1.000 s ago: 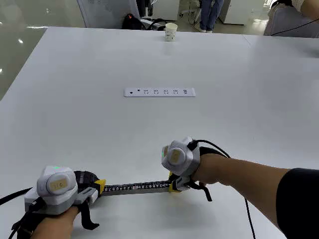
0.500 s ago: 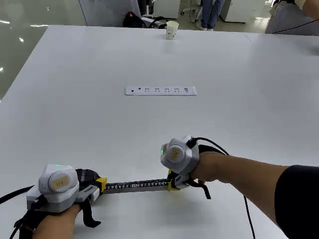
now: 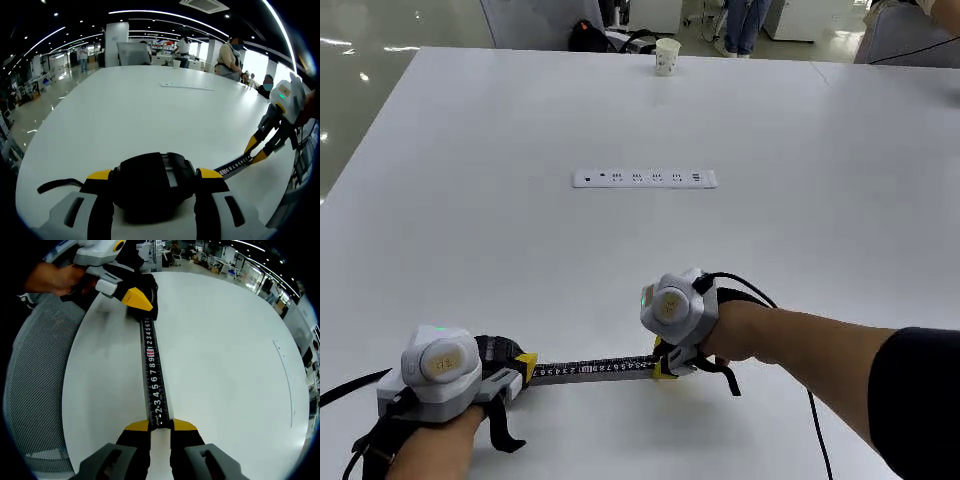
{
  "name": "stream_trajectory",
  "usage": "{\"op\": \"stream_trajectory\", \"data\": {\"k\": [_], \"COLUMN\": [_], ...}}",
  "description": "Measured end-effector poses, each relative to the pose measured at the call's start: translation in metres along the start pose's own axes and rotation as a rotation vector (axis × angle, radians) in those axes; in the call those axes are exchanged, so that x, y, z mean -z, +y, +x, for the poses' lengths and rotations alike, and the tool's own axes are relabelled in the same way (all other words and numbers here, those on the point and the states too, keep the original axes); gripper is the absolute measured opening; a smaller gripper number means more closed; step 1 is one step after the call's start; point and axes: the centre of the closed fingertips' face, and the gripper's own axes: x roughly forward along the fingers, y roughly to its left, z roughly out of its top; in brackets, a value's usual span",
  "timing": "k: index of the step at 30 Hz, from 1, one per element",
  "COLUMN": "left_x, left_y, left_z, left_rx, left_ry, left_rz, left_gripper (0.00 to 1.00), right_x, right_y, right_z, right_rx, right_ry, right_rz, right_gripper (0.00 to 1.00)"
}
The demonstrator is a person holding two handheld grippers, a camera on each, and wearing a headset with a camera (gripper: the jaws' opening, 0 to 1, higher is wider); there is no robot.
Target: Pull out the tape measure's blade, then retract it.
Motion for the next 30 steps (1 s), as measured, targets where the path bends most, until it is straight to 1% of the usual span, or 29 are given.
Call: {"op": "stream_trajectory", "data": {"k": [18, 30], "left_x": [0.001, 0.0], "left_y": [0.0, -0.001], "left_z": [0.0, -0.001], "left_rx": [0.001, 0.003], "left_ry": [0.005, 0.004], "left_rz": [0.0, 0.0], "left_gripper": [0.61, 0.61], "right_x": [-0.01, -0.013], "right_y": [0.001, 0.001], "right_z": [0.004, 0.006], "right_rx": [-0.001, 0.001], "right_ry": [-0.008, -0.012], "right_rz": [0.004, 0.006], "right_gripper": [0.1, 0.1]}}
